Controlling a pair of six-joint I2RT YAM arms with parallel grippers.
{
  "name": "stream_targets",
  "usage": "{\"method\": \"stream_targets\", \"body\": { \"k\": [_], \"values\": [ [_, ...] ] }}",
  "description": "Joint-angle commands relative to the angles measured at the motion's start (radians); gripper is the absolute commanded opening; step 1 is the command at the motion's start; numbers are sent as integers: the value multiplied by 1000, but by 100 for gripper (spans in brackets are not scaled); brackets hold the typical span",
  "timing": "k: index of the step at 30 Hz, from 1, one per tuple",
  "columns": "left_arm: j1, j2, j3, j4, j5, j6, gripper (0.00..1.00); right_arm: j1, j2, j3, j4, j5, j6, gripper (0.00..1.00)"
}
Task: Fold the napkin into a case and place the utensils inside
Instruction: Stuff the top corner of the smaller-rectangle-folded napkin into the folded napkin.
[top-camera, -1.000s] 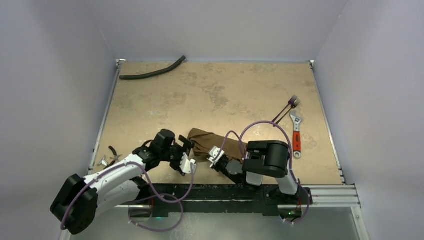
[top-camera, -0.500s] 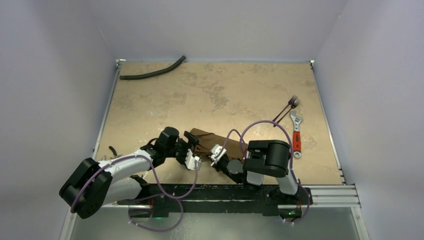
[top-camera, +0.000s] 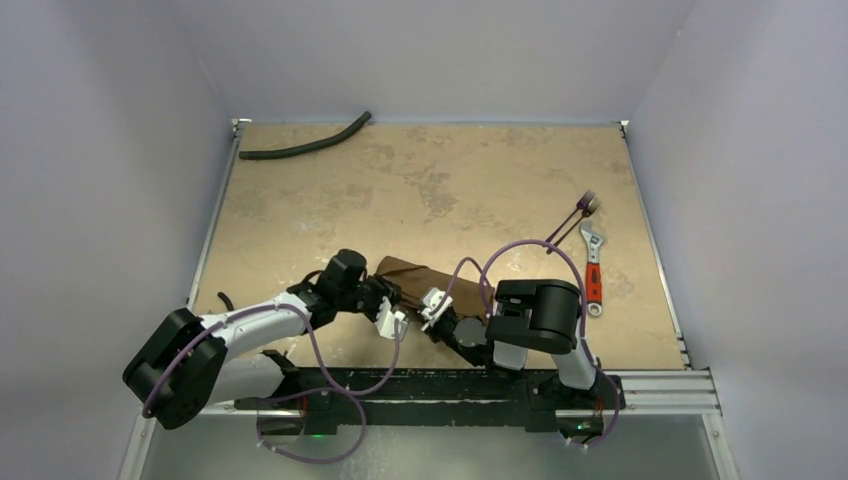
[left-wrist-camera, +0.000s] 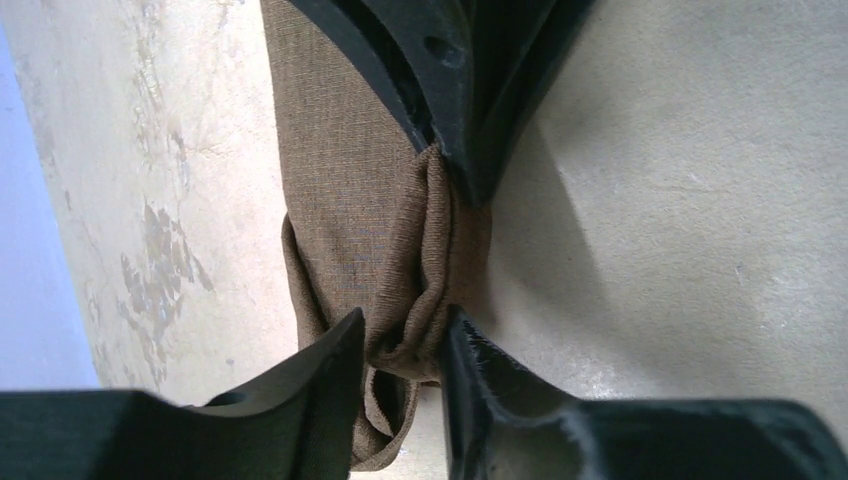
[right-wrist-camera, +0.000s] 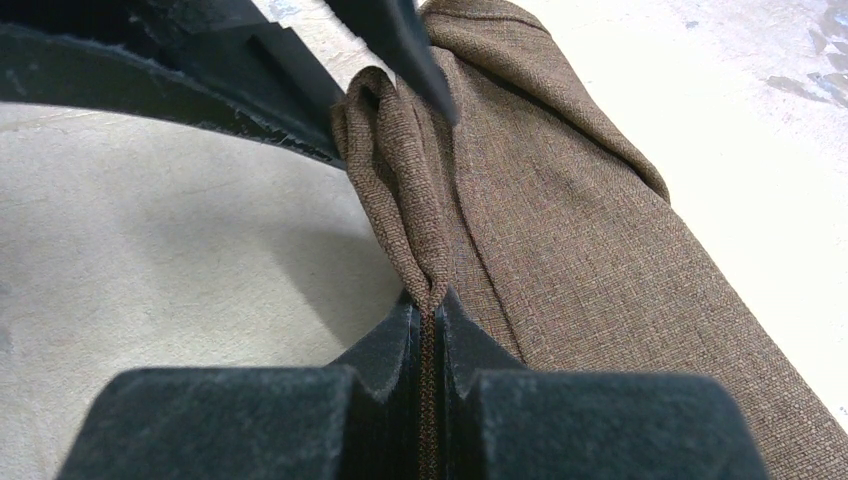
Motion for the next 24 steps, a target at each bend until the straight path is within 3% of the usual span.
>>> {"method": "stream_targets", "body": {
  "k": [1,4,5,7,10,24],
  "values": [
    [-6,4,49,-37,9,-21,24,-5,11,-22,376,-41,39,0],
    [-5,-1,48,-41,17,-26,4,-5,8,-20,377,-55,38,2],
    [-6,-2,49,-41,20,-34,0,-7,10,-18,381,-58,38,10],
    [-5,-2,58,-66,27,-50,0,-5,16,-19,407,-78,28,23],
    [-6,12,83,-112,42,-75,0,-9,16,-12,431,-122,2,34],
    [-6,19,103,-161,59,-109,0,-36,6,72,434,-180,-102,40]
  ]
}}
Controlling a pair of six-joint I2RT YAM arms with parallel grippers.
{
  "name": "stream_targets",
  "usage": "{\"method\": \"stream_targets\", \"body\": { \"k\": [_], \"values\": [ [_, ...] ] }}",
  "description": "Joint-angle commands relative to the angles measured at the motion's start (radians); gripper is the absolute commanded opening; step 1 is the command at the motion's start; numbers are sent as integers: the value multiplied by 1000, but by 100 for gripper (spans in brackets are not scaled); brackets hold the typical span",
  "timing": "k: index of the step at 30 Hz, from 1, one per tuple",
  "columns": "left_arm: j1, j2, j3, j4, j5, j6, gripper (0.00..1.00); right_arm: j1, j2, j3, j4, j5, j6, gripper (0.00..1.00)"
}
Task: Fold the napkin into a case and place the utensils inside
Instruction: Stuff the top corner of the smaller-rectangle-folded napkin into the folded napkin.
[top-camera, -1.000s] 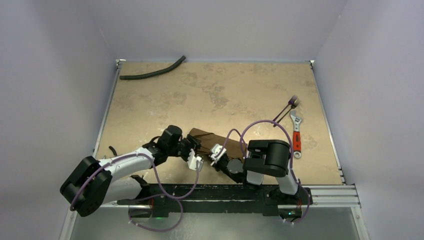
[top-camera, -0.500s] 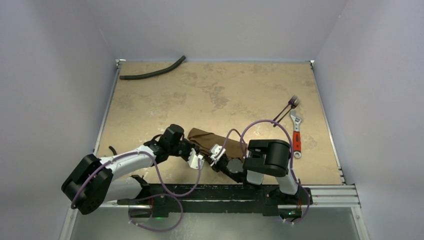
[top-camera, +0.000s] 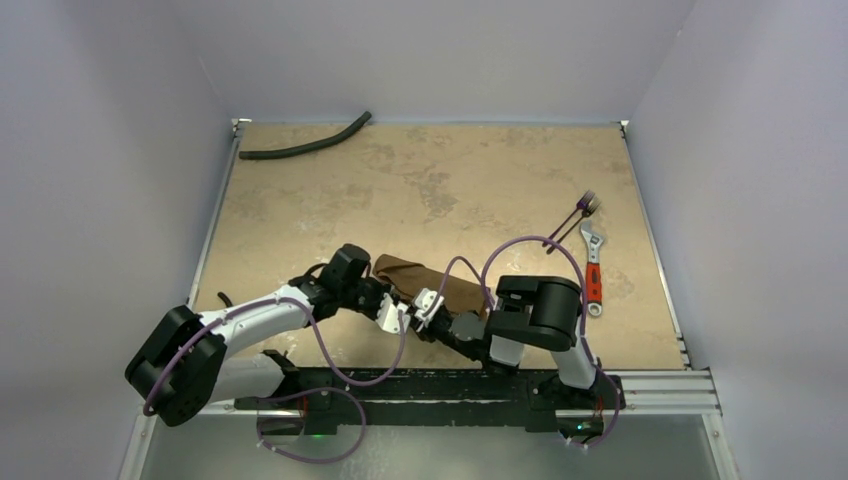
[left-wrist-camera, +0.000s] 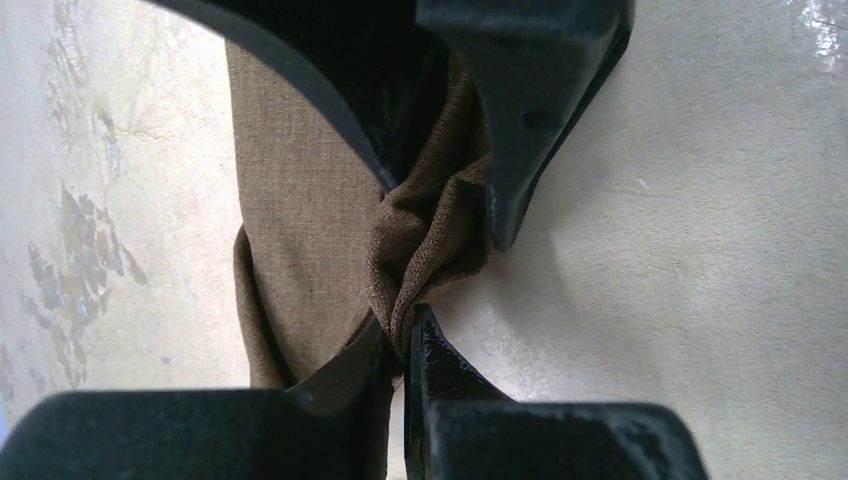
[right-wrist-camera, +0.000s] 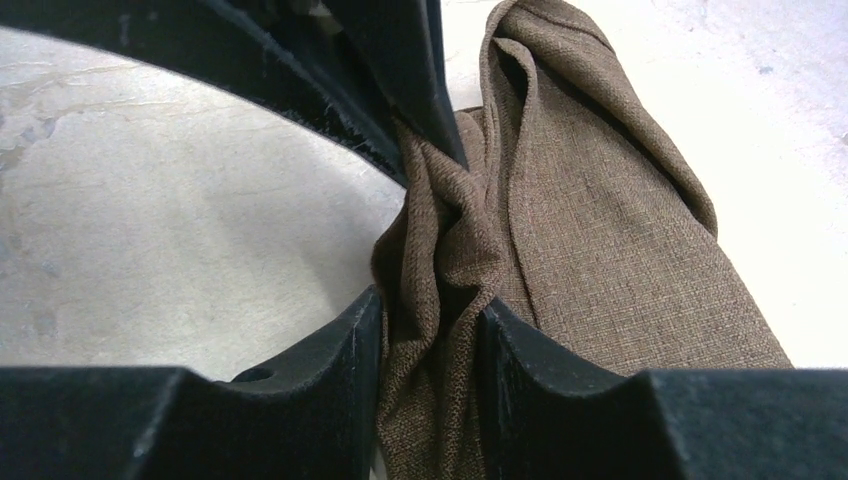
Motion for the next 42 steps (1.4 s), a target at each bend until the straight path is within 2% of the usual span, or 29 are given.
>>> {"method": "stream_targets", "body": {
  "k": [1,4,13,17,26,35,38,42],
  "values": [
    [-2,-2,25,2,45,-33,0,-10,13,46,461,-30,-59,41],
    [-3,-2,25,0,38,-41,0,-10,13,52,477,-16,-71,46],
    [15,-22,28,-15,12,-60,0,-10,-67,-38,478,-29,-45,49],
    [32,-27,36,-32,21,-73,0,-10,-113,-79,478,-68,-50,60],
    [35,-20,49,-23,48,-147,0,-10,-140,-55,478,-80,-89,73],
    [37,-21,61,-27,70,-168,0,-48,-126,10,478,-96,-140,76],
    [39,-26,61,-34,76,-173,0,-72,-94,30,478,-137,-126,81],
    [45,-29,58,-35,82,-174,0,-111,-79,55,478,-224,-109,76]
  ]
}}
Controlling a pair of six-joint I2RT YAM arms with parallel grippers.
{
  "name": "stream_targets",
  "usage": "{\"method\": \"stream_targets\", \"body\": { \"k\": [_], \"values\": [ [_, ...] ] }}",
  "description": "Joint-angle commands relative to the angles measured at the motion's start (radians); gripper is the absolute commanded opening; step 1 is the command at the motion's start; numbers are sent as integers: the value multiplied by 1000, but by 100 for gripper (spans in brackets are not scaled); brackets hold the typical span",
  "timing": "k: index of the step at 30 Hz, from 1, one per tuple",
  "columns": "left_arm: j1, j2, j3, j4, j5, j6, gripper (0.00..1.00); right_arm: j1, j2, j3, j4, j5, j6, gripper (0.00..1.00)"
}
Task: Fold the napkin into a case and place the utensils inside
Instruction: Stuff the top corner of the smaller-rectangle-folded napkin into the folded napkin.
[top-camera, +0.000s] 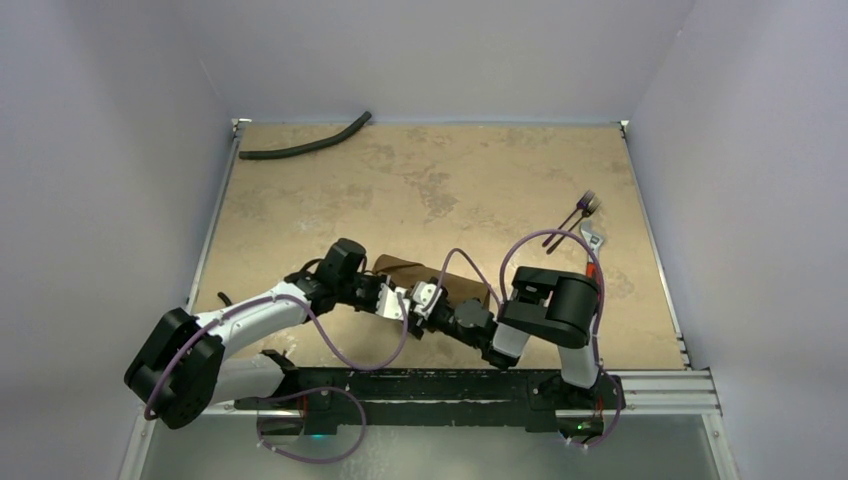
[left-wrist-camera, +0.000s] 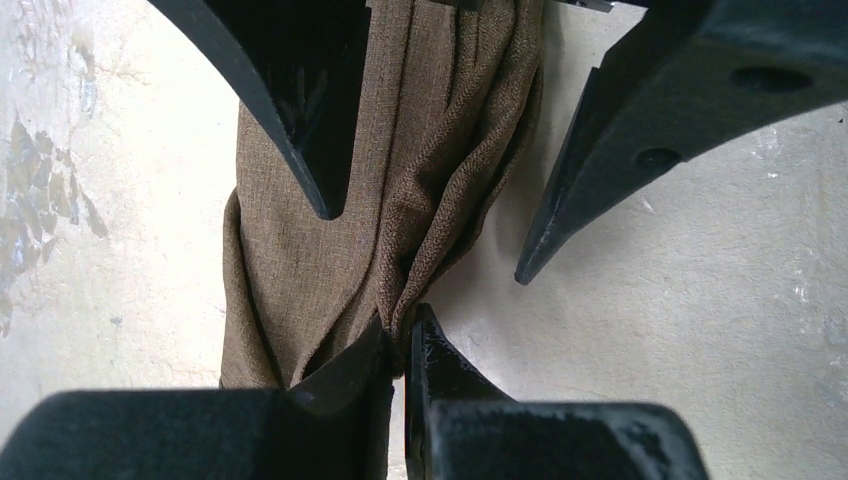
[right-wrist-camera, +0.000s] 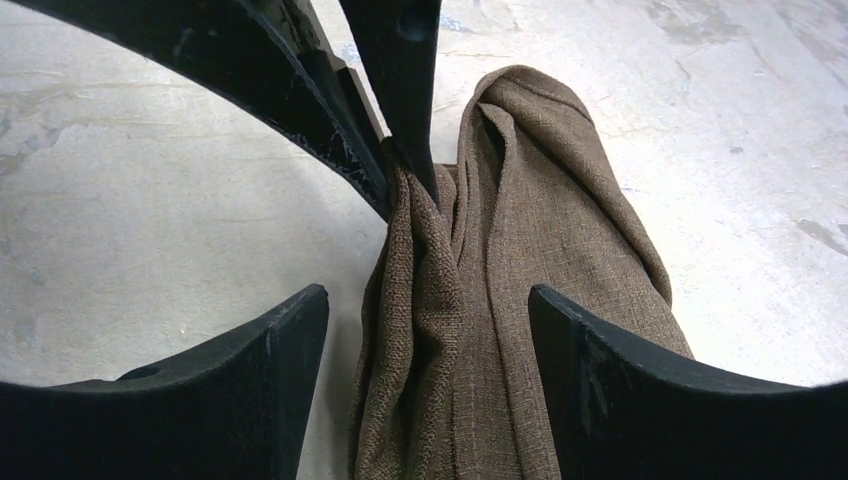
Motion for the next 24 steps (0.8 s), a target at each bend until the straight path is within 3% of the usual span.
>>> {"method": "stream_targets", "body": {
  "k": [1,8,13,20,24],
  "values": [
    [6,-20,32,1,50,-17,0,-41,9,39,553,-115,8,75],
    [11,-25,29,5,54,-22,0,-126,-8,30,554,-299,101,73],
    [10,-23,28,21,58,-33,0,-135,1,40,555,-296,132,71],
    [10,-22,30,29,53,-44,0,-134,14,73,554,-287,136,59],
    [10,-25,32,20,50,-40,0,-135,18,72,553,-259,129,44]
  ]
}}
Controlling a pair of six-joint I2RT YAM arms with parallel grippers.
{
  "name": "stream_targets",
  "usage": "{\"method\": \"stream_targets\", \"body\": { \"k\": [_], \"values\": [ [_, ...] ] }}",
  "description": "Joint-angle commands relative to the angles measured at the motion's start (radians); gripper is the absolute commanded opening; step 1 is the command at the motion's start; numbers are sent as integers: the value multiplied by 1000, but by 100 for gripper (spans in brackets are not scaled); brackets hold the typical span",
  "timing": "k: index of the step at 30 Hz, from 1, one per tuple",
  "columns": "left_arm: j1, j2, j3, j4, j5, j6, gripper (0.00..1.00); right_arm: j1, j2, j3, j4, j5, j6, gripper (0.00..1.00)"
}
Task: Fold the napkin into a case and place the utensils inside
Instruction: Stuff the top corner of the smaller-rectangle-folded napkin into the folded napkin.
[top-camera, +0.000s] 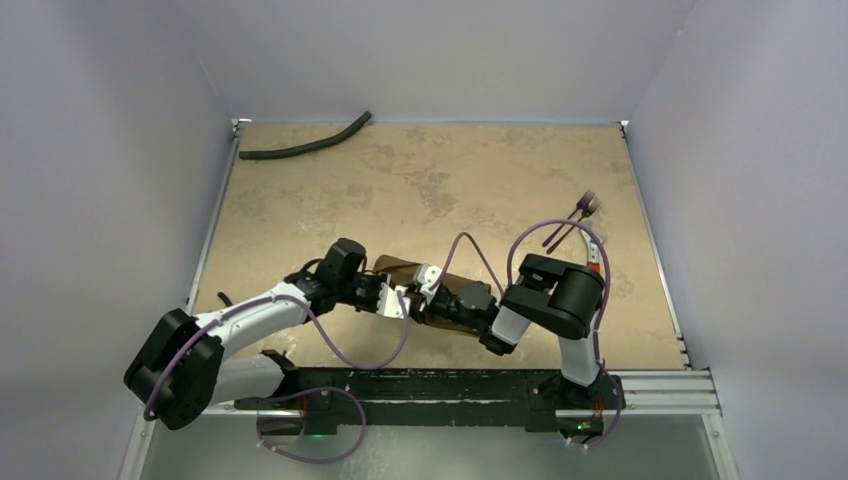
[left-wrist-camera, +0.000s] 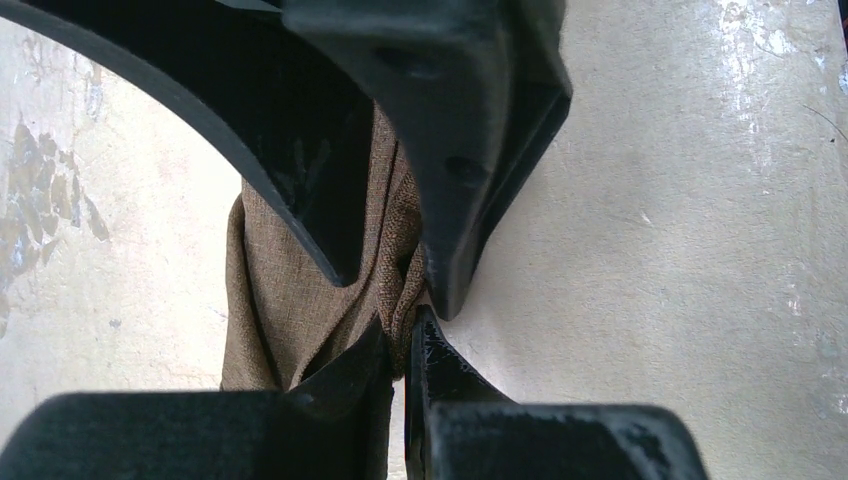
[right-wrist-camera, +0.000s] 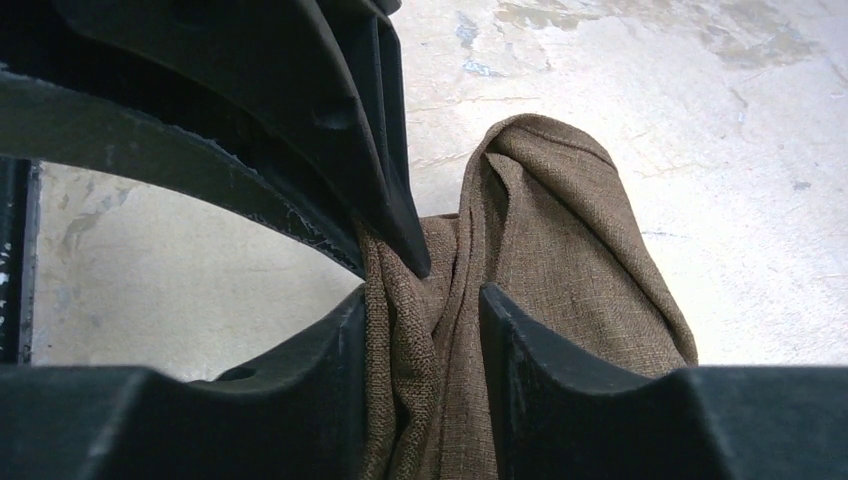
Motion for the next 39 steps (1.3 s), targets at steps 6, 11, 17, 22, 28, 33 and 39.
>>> {"method": "stream_targets", "body": {
  "k": [6,11,17,22,28,33,39],
  "values": [
    [7,-30,31,7,40,-15,0,-5,11,-13,559,24,-7,16],
    [7,-31,29,9,27,-15,7,-4,5,-13,558,10,15,9],
    [62,-102,48,-52,-8,-24,52,-12,-4,-30,558,21,94,1],
    [143,-143,79,-126,6,-76,58,-30,-28,-52,554,16,163,2],
    [176,-33,189,-59,16,-247,52,-31,-7,-55,554,-6,229,0],
    [153,71,228,26,51,-365,47,-31,-9,-56,550,-18,256,0],
    [106,107,166,39,-6,-327,42,-31,-23,-59,530,-15,289,0]
  ]
}}
